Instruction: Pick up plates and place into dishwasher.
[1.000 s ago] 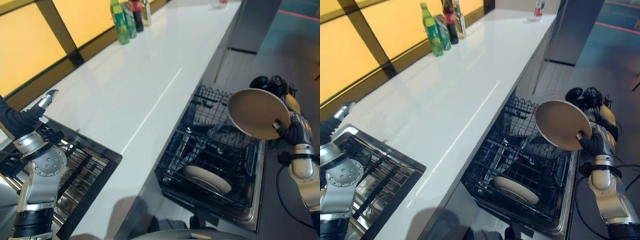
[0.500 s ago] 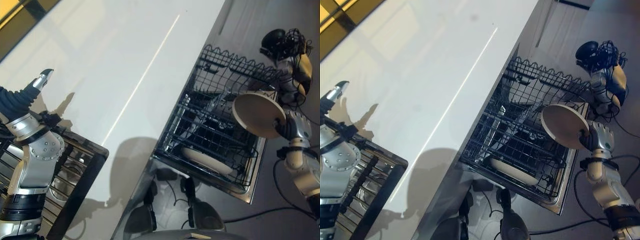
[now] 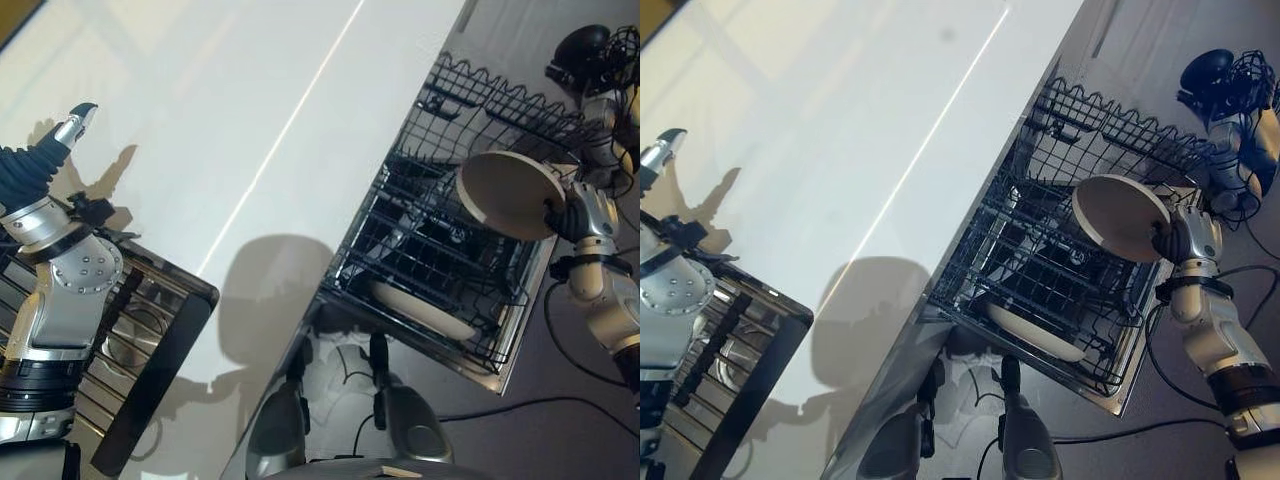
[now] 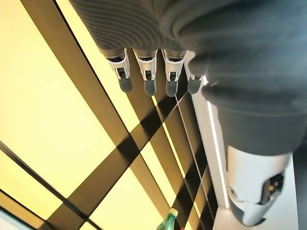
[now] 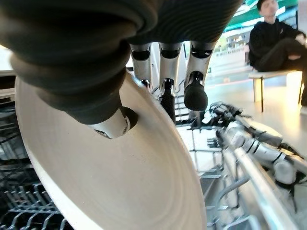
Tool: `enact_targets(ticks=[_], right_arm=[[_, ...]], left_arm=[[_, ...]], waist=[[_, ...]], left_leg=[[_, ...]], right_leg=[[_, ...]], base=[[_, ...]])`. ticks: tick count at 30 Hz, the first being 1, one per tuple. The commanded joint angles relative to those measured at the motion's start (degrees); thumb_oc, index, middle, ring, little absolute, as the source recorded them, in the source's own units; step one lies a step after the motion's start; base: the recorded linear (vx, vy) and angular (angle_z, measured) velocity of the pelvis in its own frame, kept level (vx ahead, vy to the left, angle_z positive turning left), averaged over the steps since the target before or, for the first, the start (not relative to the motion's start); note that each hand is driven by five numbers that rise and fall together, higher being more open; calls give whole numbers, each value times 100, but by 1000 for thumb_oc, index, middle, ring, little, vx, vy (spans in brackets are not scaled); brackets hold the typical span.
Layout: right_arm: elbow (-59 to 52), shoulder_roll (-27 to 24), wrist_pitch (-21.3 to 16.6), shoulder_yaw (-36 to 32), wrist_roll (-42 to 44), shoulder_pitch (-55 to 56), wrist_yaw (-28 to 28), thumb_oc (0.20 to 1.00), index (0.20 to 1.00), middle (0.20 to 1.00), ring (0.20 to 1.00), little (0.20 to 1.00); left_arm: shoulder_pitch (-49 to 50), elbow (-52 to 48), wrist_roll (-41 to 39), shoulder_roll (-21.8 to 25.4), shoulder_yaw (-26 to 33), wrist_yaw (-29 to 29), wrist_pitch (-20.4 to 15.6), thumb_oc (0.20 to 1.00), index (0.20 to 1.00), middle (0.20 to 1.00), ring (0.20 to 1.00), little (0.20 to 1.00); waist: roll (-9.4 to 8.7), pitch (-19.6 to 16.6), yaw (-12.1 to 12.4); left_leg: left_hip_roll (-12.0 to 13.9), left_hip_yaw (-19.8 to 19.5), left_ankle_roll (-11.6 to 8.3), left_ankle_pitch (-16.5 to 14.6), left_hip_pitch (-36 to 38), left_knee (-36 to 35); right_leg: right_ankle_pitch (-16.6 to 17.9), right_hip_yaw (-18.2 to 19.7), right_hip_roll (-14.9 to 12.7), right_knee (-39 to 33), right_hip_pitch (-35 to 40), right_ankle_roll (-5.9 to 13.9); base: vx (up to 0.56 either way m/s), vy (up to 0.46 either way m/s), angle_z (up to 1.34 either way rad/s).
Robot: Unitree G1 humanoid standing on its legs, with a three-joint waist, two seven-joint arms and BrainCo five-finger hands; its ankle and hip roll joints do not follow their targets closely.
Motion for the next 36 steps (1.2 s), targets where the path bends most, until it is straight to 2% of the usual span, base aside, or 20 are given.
enact_targets(ticks=[1,7,11,14,19,23,32,36], right_arm=[[-48,-266,-604,-177,774,-423,-227,200,200,200,200,200],[-481,-242,-834,-598,1018,-580,138,200,200,200,200,200],[-622,-171,-1001,-855,1154,-469,578,200,200,200,200,200],[-720,-99,-865,-827,998,-371,938,200,200,200,200,200],[-530,47,-600,-501,1159,-347,1308,200,200,200,200,200],[178,58,-668,-46,1303,-721,1315,200,200,200,200,200],[647,31,-669,558,1130,-1275,1235,200,200,200,200,200],[1275,100,-692,886,1241,-1652,1254,200,200,200,200,200]], left_arm=[[-163,112,-68,240,-89,185,-110,1000,1000,1000,1000,1000],[-91,186,3,82,1,99,-252,1000,1000,1000,1000,1000],[27,240,94,-32,76,-4,-308,1000,1000,1000,1000,1000],[49,267,121,-68,107,-82,-316,1000,1000,1000,1000,1000],[-69,330,88,-6,32,-146,-317,1000,1000,1000,1000,1000],[-432,448,39,101,-193,-27,-223,1000,1000,1000,1000,1000],[-975,600,51,187,-541,176,-41,1000,1000,1000,1000,1000],[-1279,684,102,155,-740,279,37,1000,1000,1000,1000,1000]], waist=[[-184,-225,129],[-212,-304,136],[-252,-406,133],[-259,-422,138],[-231,-302,148],[-160,-89,182],[-10,302,140],[91,481,132]], left_leg=[[-129,-478,82,-173,-793,723],[-175,-461,90,-217,-694,747],[-181,-431,79,-246,-592,803],[-185,-440,73,-244,-585,852],[-183,-453,86,-211,-628,873],[-200,-479,86,-160,-784,894],[-265,-514,81,-34,-1194,969],[-290,-505,84,46,-1377,923]], right_leg=[[-479,-304,-49,568,-203,35],[-492,-353,-66,577,-113,26],[-507,-377,-85,594,14,29],[-501,-382,-91,627,31,32],[-474,-390,-110,676,-29,28],[-440,-441,-140,731,-187,20],[-363,-465,-175,899,-664,15],[-306,-455,-193,922,-892,30]], base=[[0,0,0],[39,9,0],[103,9,-2],[54,0,2],[-15,0,-1],[-104,6,-3],[-91,1,-1],[-103,8,-1]])
